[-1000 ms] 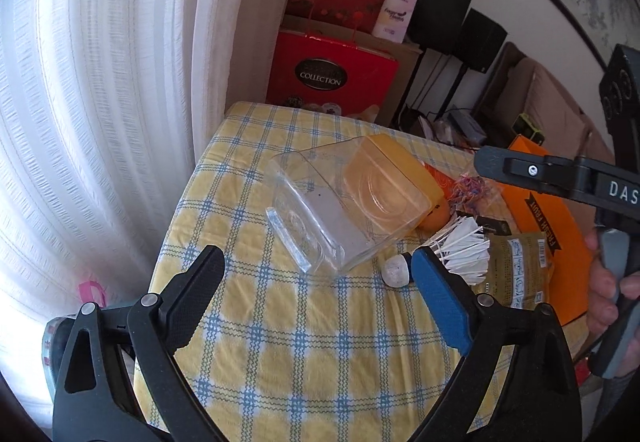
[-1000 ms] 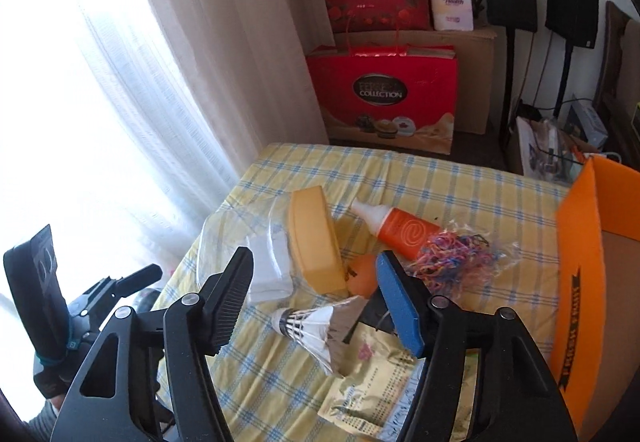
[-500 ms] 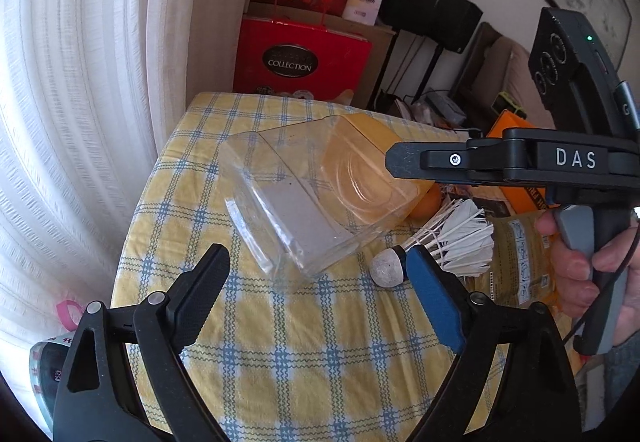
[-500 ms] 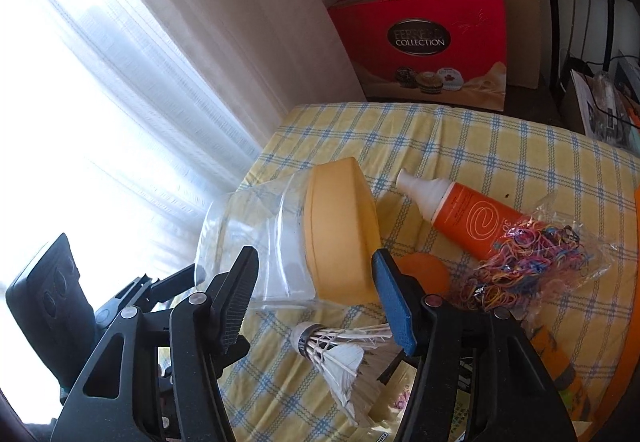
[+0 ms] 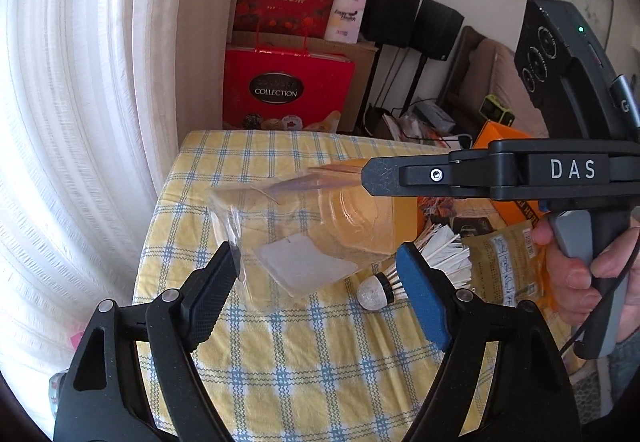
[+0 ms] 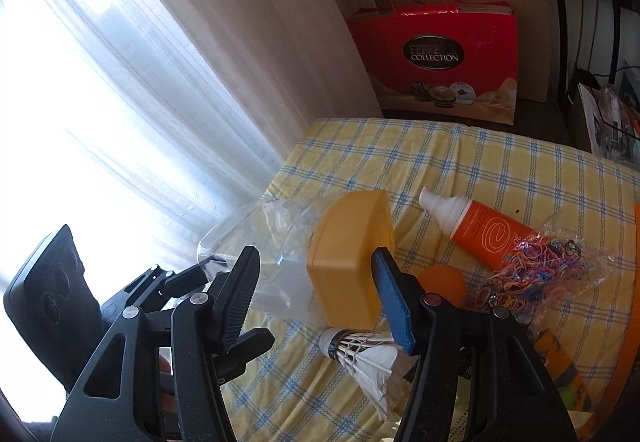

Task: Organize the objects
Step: 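Grasp the clear plastic box with the left tool and lift it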

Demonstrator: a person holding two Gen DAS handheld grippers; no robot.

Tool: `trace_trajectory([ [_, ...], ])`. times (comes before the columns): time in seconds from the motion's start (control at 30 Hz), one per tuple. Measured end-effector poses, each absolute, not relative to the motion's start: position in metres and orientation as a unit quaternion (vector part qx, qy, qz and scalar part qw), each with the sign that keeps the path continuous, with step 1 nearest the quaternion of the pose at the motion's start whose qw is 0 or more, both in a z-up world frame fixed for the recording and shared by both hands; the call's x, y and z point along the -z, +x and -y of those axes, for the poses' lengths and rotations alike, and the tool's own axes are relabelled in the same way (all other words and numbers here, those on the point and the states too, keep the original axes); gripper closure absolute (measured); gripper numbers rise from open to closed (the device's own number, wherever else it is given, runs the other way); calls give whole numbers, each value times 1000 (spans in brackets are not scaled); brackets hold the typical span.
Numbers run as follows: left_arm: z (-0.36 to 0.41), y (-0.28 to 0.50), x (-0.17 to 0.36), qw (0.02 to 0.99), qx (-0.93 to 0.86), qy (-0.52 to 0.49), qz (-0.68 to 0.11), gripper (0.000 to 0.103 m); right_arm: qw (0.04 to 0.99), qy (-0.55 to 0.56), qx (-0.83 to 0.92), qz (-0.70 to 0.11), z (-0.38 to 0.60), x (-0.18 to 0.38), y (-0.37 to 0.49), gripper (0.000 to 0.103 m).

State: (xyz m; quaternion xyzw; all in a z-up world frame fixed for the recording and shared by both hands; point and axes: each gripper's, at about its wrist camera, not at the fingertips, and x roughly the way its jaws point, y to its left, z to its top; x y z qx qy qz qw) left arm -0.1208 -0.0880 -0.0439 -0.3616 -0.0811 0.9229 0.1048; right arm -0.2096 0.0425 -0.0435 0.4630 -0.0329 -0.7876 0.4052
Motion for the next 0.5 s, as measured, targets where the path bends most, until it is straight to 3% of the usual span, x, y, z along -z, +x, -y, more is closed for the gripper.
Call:
trace_trajectory([
  [0.5,59,-106,-48,159,-937,-301,85,26,393,408,822,60,-93,-46,-178,43],
])
